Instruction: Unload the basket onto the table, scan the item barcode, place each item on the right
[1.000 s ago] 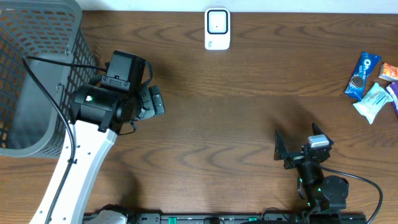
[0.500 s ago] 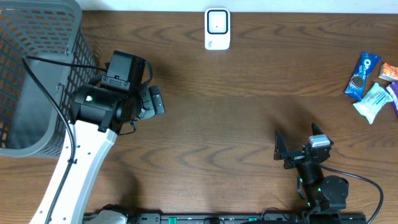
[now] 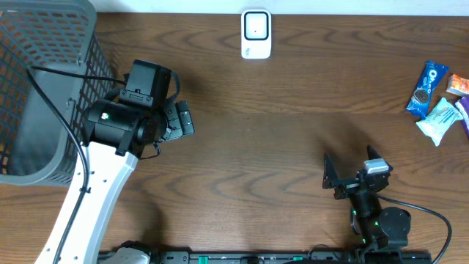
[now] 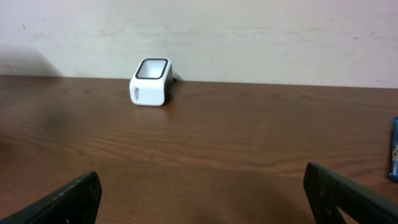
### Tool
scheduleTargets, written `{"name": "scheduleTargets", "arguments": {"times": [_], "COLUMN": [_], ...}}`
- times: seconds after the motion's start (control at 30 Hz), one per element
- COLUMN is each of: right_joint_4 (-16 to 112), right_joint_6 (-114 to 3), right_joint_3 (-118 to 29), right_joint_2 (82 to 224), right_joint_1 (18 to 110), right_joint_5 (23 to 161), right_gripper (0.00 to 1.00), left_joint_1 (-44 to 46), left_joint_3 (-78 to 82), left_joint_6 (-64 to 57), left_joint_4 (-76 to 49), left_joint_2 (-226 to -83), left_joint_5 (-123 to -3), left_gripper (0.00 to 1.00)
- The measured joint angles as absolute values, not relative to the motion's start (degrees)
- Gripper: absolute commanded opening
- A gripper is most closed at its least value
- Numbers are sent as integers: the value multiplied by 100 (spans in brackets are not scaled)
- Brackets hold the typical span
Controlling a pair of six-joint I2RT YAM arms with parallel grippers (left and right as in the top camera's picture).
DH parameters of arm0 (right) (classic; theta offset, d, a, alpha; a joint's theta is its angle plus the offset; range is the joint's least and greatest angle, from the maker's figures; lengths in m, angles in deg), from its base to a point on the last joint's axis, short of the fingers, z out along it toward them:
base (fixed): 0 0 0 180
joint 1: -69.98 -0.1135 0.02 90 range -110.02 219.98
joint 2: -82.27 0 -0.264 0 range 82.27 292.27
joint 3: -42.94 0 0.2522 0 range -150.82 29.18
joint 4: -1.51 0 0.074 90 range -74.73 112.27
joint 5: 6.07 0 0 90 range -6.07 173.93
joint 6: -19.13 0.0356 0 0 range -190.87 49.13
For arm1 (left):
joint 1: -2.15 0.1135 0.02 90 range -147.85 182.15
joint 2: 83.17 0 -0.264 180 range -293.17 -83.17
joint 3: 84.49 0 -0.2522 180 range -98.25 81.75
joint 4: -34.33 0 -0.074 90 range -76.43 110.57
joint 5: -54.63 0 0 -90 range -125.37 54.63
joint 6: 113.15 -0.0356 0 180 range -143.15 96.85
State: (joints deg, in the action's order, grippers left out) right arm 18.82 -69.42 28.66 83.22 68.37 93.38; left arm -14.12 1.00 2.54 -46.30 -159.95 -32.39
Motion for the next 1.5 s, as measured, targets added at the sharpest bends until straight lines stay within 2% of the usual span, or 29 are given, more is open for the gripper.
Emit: {"name": "scheduleTargets", "arguments": {"times": [1.1, 1.5], "right_joint_4": [1882, 1882], "right_joint_6": [-6940, -6942], "right_joint_3": [2866, 2866], "right_joint_2": [8322, 8322], "right_joint_1": [6837, 6837], "right_joint_5": [9338, 9340], "right_gripper": [99, 99], "left_joint_1": [-1412, -1415], "left_joint_3": [100, 290], "left_joint_6": [230, 230], "left_joint_4": [-4632, -5115], "left_joint_2": [-15995, -15968], "left_joint_5": [-3270, -3095], "left_gripper": [98, 98]}}
